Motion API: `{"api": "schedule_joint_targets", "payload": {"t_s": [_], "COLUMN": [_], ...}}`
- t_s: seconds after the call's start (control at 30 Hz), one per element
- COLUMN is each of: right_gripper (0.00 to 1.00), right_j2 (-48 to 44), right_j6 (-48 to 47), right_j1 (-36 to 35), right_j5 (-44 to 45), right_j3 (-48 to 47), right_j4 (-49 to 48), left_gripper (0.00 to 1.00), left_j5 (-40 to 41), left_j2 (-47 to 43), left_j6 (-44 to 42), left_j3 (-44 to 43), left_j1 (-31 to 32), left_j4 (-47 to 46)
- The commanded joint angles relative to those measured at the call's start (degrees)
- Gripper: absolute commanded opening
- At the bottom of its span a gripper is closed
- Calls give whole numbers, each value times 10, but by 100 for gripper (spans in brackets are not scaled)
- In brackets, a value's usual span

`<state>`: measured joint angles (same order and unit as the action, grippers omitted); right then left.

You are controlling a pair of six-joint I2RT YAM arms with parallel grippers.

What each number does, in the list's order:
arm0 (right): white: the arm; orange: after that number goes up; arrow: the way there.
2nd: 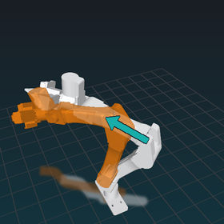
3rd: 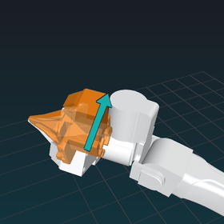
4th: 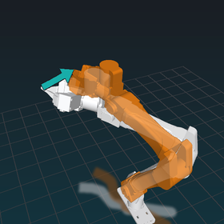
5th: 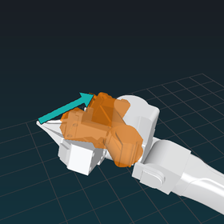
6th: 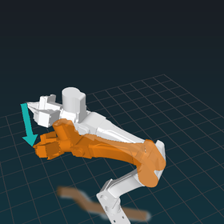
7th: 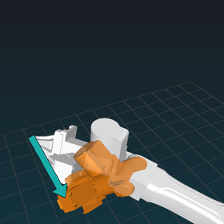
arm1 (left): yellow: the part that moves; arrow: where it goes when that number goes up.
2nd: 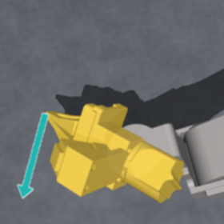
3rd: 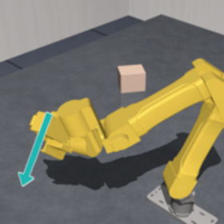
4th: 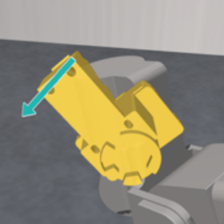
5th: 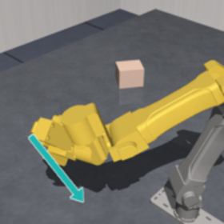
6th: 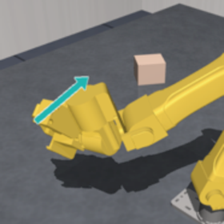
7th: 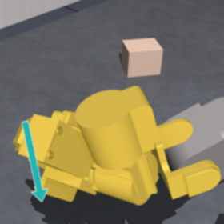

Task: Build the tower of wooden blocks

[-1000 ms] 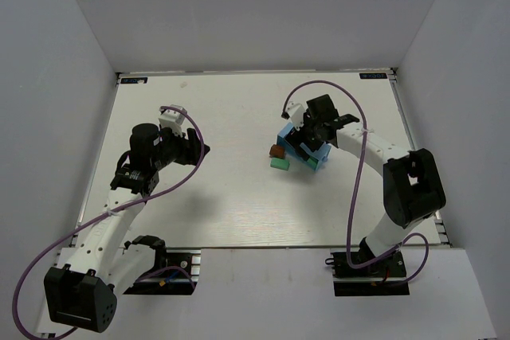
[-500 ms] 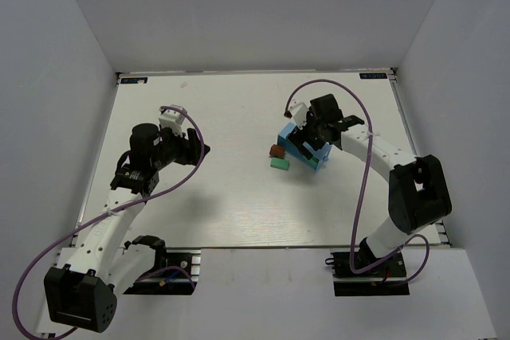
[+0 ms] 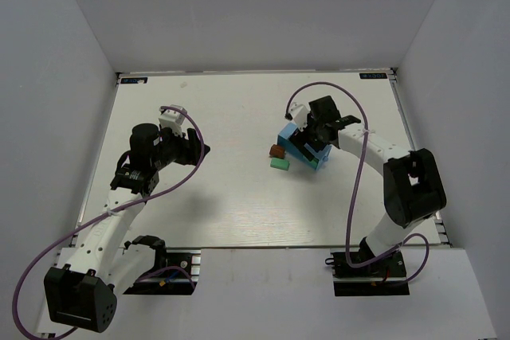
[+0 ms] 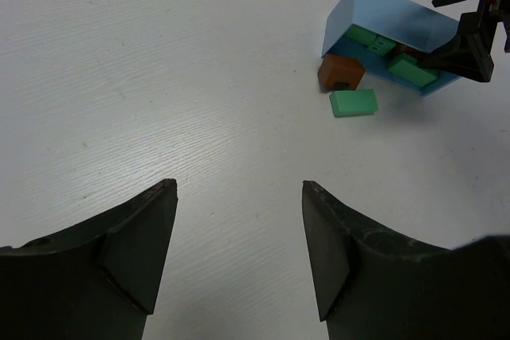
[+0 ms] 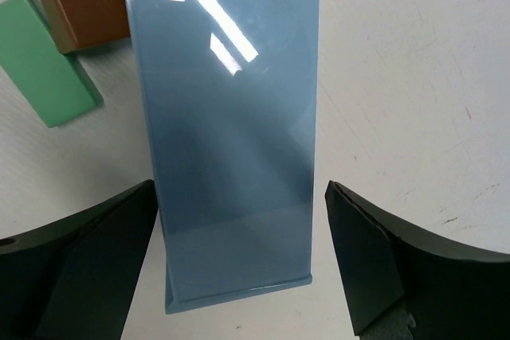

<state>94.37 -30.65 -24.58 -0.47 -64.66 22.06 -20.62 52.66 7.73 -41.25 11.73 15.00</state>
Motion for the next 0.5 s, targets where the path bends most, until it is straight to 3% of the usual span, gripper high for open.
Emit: {"api": "schedule_joint_targets", "payload": {"t_s": [0.0, 0.33, 0.47], "right_gripper": [90, 90, 76], "right_j2": [12, 31, 38], "right_j6": [-8, -12, -18], "right_j1": [8, 20, 19], "right_j5": [18, -22, -49], "right_j3": [-10, -26, -33], "right_j4": [-12, 11, 32], "left_gripper": [74, 74, 74], "left_j5": [-13, -13, -13], "left_j2": [-12, -12, -12], "left_j6": [-3, -3, -3], "left_j3": [-15, -15, -15], "left_j1": [1, 1, 1], "left_j4": [-1, -1, -1]}}
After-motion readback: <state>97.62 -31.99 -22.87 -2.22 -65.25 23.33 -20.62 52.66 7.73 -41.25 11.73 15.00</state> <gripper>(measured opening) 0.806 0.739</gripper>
